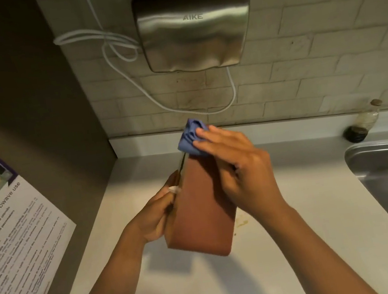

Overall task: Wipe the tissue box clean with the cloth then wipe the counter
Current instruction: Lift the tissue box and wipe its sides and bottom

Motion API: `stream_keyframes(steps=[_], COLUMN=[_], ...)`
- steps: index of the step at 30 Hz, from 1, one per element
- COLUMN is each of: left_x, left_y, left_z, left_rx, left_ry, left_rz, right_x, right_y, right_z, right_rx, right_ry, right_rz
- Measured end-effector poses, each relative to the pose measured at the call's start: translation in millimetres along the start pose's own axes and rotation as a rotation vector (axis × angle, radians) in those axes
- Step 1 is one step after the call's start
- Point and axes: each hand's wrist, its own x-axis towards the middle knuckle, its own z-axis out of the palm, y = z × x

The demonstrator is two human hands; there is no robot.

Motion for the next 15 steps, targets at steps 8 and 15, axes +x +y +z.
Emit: stream_keyframes(steps=[8,15], left_x=[-4.4,-10.7], left_y=[9.2,10.7], left_z=[7.2,13.2], left_rx=[0.440,0.691], left_ry=[0.166,0.231], left_rz=[0.304,0.416], right_x=[1.0,9.3], right_y=[10.7,11.0], right_z=[-27.1,-43.4], right_rx=[0.104,0.233], right_ry=[-0.046,-0.213], right_rz=[0.349,0.536])
